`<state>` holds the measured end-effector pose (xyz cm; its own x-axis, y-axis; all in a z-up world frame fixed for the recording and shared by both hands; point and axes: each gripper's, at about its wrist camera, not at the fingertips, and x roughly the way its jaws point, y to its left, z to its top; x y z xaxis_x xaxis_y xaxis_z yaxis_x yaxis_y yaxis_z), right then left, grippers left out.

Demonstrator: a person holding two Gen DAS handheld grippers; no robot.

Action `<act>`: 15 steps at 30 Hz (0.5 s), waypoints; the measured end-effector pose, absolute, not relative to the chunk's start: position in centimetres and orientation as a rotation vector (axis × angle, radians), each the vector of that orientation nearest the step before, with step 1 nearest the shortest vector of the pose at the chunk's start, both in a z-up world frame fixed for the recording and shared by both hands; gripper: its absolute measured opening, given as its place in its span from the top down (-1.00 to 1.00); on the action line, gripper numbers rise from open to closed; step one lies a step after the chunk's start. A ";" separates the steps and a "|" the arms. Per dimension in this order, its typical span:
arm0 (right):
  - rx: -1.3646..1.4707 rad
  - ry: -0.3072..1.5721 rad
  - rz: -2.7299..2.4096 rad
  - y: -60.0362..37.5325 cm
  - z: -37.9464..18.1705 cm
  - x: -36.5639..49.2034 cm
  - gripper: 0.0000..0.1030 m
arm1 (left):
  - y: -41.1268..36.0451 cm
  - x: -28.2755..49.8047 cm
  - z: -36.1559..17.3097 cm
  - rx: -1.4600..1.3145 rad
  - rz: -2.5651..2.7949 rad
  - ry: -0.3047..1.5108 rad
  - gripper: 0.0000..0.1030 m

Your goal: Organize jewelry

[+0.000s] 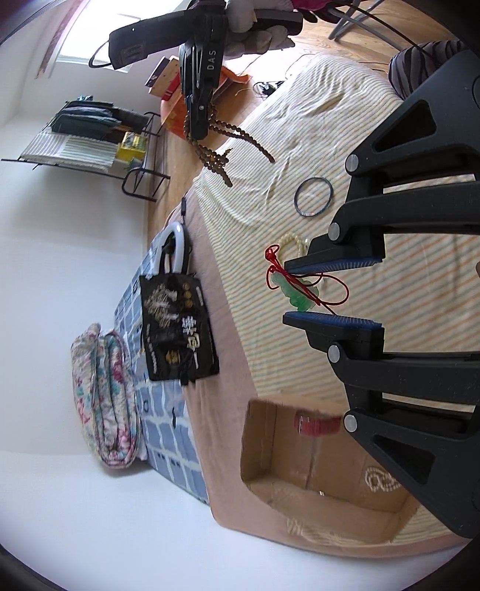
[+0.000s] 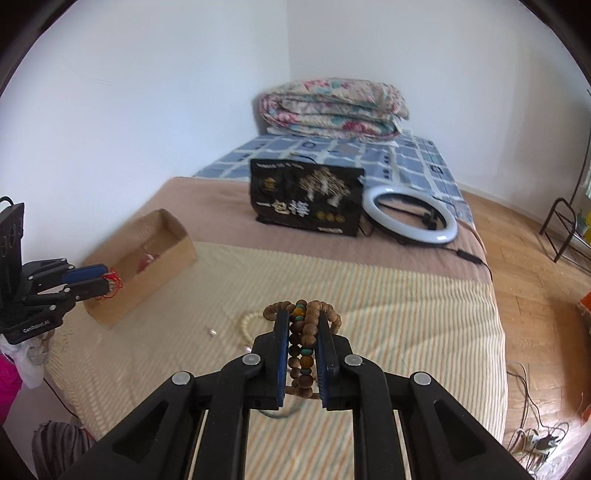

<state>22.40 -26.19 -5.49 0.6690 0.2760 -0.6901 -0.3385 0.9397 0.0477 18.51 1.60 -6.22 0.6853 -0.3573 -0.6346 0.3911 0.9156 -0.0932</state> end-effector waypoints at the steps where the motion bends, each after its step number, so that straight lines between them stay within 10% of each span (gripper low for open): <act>1: -0.089 0.759 0.354 -25.7 -5.3 22.4 0.79 | 2.1 18.4 -6.1 0.048 -0.414 0.697 0.62; 15: -0.105 0.719 0.476 -16.7 -3.0 23.4 0.79 | 11.1 17.5 -5.6 -0.001 -0.294 0.676 0.62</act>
